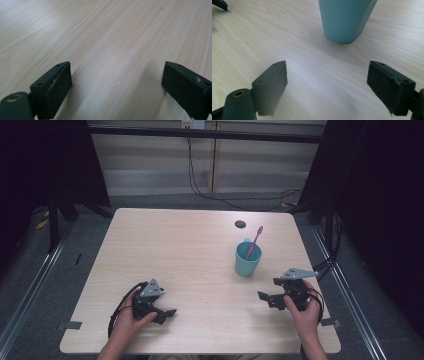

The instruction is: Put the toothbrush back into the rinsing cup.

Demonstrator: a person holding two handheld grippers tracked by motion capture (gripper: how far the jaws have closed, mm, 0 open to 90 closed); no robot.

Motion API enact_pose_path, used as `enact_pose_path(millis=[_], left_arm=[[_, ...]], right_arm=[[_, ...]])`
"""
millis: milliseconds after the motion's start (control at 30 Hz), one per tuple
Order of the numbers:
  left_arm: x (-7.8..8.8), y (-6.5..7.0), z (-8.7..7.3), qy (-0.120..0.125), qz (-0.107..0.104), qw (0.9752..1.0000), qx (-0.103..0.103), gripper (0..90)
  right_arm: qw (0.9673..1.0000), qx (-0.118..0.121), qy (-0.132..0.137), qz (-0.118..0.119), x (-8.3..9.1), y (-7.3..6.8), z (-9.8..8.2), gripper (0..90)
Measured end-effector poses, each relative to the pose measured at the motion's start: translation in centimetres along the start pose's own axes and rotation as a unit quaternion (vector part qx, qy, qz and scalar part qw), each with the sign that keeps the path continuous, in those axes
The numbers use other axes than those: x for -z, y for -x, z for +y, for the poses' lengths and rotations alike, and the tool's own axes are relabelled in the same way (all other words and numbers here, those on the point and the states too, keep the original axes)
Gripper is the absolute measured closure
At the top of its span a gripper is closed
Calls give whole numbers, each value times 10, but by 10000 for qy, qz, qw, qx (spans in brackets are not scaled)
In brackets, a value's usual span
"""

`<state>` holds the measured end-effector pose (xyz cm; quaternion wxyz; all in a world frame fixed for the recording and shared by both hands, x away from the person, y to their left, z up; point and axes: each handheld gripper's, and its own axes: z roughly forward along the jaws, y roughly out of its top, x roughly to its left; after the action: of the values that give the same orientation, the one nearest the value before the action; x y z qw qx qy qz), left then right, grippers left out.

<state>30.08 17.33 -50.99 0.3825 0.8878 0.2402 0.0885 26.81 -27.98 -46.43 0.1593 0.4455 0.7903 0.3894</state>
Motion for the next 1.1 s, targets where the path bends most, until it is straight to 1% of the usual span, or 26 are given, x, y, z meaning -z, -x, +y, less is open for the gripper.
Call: enact_pose_path(millis=[233, 333, 567, 667, 733, 800, 900, 967, 1033, 1100], left_arm=[[0, 0, 0, -14, -9, 10000, -5, 90], [0, 0, 0, -17, -13, 10000, -7, 91], [0, 0, 0, -9, -6, 10000, -5, 90], [0, 0, 0, -9, -8, 10000, -4, 91], [0, 0, 0, -17, -13, 10000, -6, 90], [0, 0, 0, -8, -5, 10000, -5, 90], [0, 0, 0, -8, -6, 10000, -1, 90], [0, 0, 0, -8, -7, 10000, -4, 91], [0, 0, 0, -19, -15, 10000, -10, 90], [0, 0, 0, -13, -7, 10000, -9, 90]], right_arm=[[10000, -44, -43, -6, 0, 2, -11, 166], [9999, -73, -77, -56, 0, 2, -16, 167], [9998, -116, -141, -85, 1, 6, -28, 167], [9997, -92, -167, -137, 1, 7, -33, 167], [9996, -150, -193, -132, 1, 8, -36, 168], [9995, -158, -208, -158, 1, 8, -38, 168], [9994, -89, -271, -190, 1, 9, -42, 168], [9993, -108, -296, -205, 1, 10, -44, 168], [9991, -66, -340, -245, 1, 10, -45, 169], [9988, -72, -401, -273, 1, 10, -47, 168]])
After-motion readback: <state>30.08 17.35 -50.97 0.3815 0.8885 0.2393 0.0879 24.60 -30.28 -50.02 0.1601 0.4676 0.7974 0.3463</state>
